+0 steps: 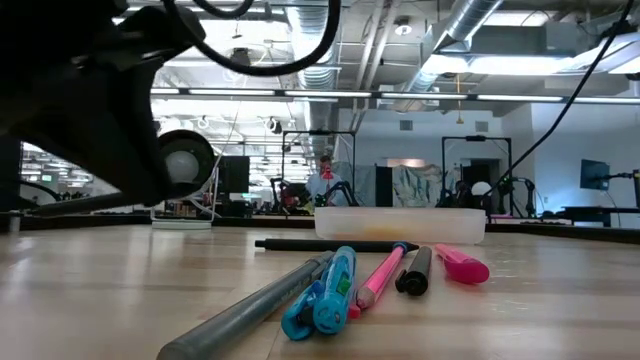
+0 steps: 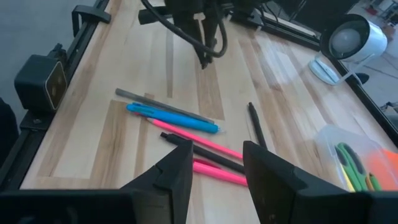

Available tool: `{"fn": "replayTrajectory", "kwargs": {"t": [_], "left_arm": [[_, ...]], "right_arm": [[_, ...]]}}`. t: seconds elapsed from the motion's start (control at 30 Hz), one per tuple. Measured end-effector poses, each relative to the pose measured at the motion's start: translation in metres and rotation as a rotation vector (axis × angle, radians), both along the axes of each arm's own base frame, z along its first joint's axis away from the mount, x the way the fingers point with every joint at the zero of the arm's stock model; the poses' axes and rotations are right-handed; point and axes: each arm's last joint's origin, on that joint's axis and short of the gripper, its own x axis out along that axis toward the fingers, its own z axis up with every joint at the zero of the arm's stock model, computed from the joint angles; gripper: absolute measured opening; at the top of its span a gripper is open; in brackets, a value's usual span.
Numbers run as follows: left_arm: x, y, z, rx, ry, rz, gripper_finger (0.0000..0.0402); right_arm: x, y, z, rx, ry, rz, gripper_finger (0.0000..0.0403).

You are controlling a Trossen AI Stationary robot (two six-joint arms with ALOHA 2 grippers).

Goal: Pick & place school supplies into a supply box
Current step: Put the bottom left black pen into the supply box

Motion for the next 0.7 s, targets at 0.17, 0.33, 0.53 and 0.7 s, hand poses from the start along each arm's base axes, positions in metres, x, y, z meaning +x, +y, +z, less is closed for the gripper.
{"fn": "replayTrajectory", "kwargs": {"t": [0.17, 0.33, 0.53, 0.7], "left_arm": [[0.004, 0.005, 0.003, 0.095, -0.082, 0.009, 0.0006], [0.022, 0.021, 0.007, 0.194, -0.162, 0.025, 0.0006], [0.062, 0.053, 0.012, 0.234, -0.241, 0.047, 0.0006], [0.098, 0.091, 0.019, 0.249, -0.276, 0.038, 0.0006]], "right_arm": [[0.000, 0.000, 0.000, -0.003, 0.002, 0.000, 0.0134], [0.000, 0.000, 0.000, -0.005, 0.002, 0.001, 0.0134], [0.000, 0.000, 0.000, -0.013, 0.004, 0.005, 0.0134], [0.000, 0.000, 0.000, -0.019, 0.005, 0.008, 0.0134]]}}
